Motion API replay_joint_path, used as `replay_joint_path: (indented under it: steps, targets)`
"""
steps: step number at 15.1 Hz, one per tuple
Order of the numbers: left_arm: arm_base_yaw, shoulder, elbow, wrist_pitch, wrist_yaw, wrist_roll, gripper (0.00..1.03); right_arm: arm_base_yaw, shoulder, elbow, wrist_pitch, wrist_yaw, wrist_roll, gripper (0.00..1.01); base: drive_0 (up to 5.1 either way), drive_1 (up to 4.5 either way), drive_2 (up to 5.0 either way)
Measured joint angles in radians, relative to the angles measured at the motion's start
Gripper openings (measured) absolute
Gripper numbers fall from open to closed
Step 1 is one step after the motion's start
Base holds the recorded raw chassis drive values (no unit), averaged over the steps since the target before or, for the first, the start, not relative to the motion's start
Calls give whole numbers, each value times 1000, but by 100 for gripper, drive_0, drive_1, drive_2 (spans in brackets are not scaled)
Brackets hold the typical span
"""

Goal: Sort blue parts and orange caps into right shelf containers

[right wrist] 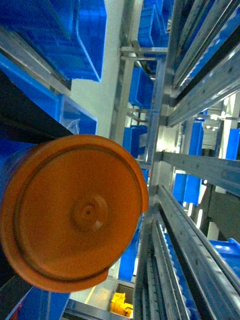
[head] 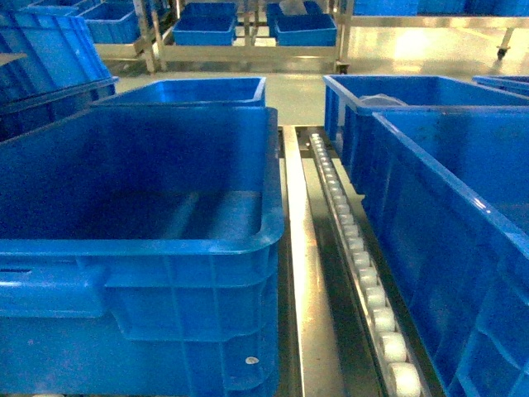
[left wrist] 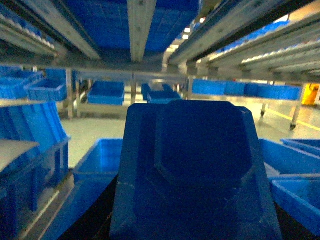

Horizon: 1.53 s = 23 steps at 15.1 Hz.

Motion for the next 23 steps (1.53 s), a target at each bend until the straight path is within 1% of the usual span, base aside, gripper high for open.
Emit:
replay_joint_path:
  steps: [1,2,3,4,5,6,7,8,9,10,11,12,13,14,15,16,17,18,19,20,21,22,23]
  targets:
    - [0,192,130,-55,-20,-27,43,-14,235,83,124,14,1,44,0,0,0]
    - [-5,342,215,-112,-30,-40,43,-25,410,148,164,27,5,54,0,0,0]
    - [-11,459,265,-135,-43,-42,44,-30,567,186,154,33,9,67,0,0,0]
    - [-25,484,269,-130,-53,-36,55,-31,654,185,146,32,12,78,0,0,0]
    - [-40,463,268,-96,-46,-35,68,-31,679,180,145,32,13,91,0,0,0]
    - [-47,422,267,-87,-27,-38,81,-31,652,181,151,29,19,100,0,0,0]
    - [-48,397,263,-82,-21,-38,93,-37,626,182,131,14,29,97,0,0,0]
    - [-40,377,241,-99,-6,-41,99,-37,608,181,105,17,34,98,0,0,0]
    - [-34,334,183,-111,-25,-47,98,-36,561,159,84,-2,47,98,0,0,0]
    - [-29,301,147,-112,-30,-56,98,-36,540,154,88,-11,56,98,0,0,0]
    - [-29,278,134,-101,-112,-26,88,-37,502,140,24,-72,90,86,0,0,0]
    - [-16,228,73,-92,-138,0,76,-33,460,89,16,-84,104,74,0,0,0]
    - [6,176,8,-88,-132,13,63,-27,412,50,9,-82,114,61,0,0,0]
    - [29,129,-45,-88,-118,19,50,-20,362,16,1,-74,116,48,0,0,0]
    - [45,80,-91,-91,-102,19,38,23,313,-15,-18,-23,118,35,0,0,0]
    - [58,29,-132,-101,-84,20,25,50,267,-46,-39,-18,118,22,0,0,0]
    - [68,-20,-168,-114,-66,20,12,51,220,-71,-63,-15,118,9,0,0,0]
    - [84,-67,-200,-135,-58,19,1,49,201,-107,-5,-8,120,1,0,0,0]
    - [104,-127,-270,-81,-38,21,2,49,140,-160,-82,-8,122,1,0,0,0]
    - [154,-172,-312,-153,30,23,2,49,46,-170,-134,-8,122,1,0,0,0]
    - [179,-214,-330,-178,39,23,2,49,5,-171,-165,-8,122,1,0,0,0]
    - [189,-265,-333,-201,35,23,2,49,-35,-178,-198,-8,122,1,0,0,0]
    - [187,-306,-334,-227,42,23,2,49,-69,-185,-233,-8,122,1,0,0,0]
